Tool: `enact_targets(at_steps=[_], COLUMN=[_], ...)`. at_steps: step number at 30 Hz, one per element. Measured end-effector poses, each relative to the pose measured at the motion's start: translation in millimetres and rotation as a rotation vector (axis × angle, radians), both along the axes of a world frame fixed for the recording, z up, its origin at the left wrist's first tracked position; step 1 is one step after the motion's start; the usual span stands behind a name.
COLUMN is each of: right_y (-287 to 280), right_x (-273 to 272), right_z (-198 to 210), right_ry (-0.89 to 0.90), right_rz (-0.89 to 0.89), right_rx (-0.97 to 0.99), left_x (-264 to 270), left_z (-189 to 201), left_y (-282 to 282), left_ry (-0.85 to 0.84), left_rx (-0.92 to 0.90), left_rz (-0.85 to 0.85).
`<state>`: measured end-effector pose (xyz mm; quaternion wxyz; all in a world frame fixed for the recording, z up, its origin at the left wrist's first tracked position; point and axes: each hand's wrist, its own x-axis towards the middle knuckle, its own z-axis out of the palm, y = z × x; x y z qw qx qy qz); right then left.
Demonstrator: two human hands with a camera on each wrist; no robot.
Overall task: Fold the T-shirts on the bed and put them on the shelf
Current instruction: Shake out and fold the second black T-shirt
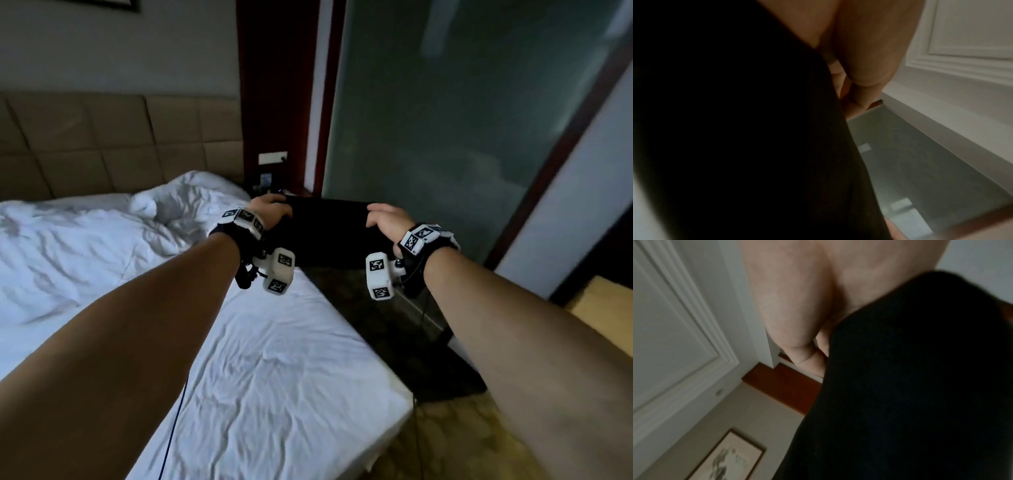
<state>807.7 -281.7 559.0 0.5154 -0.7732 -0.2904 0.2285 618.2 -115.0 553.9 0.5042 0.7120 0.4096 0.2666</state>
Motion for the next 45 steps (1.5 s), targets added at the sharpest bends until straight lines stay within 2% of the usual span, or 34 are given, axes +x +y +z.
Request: enact_targets(at_steps=[6,12,16,19,23,26,29,32,37,45], right_y=[-114.4,-212.9,-264.4,-295.7,-327.8,-353.2,-378.5,-406.3,-455.2,-557.8], right_x=[73.1,140.1,181.1,219.4,268.3,304.3,331.5,360.0,416.3,551.4], right_z=[67.7,117.0,149.1,164.5,182.7,196.7,206.0,213.0,221.9,234.4], right_ry=[0.009,-0.056,-0.181,-0.233,-0.282,-0.324,-0.311,-0.318,-0.33,-0.358], right_rz=[-0.187,-0.353,-0.421,-0.483,-0.608,-0.698,-0.786,-0.844,-0.932,-0.988], right_rx=[0.122,0.151,0.055,0.015,-0.026,-0.023,0.006,0.003,-0.027,-0.007], left_x=[117.6,217.6,298.5,357.8,434.1,494.1,532.3,577.1,658.3,817.9], left_z=[74.6,131.1,151.6,162.0,183.5,200.1,213.1,225.2,228.8,233.3], left_y=[-72.7,-145.5,-182.3,-201.7,-231.1,-254.9,-283.3,-308.4,-365.1,-476.7], left_ry=[-0.069,-0.001,-0.029,-0.109,-0.154,-0.144,-0.106,-0.179,-0.17,-0.253], left_rx=[0.098,0.28,0.275,0.168,0.185,0.31,0.501,0.472,0.634,0.25], left_rz=[-0.186,-0.451,-0.576,-0.631,-0.752,-0.857,-0.96,-1.021,-1.097,-1.098])
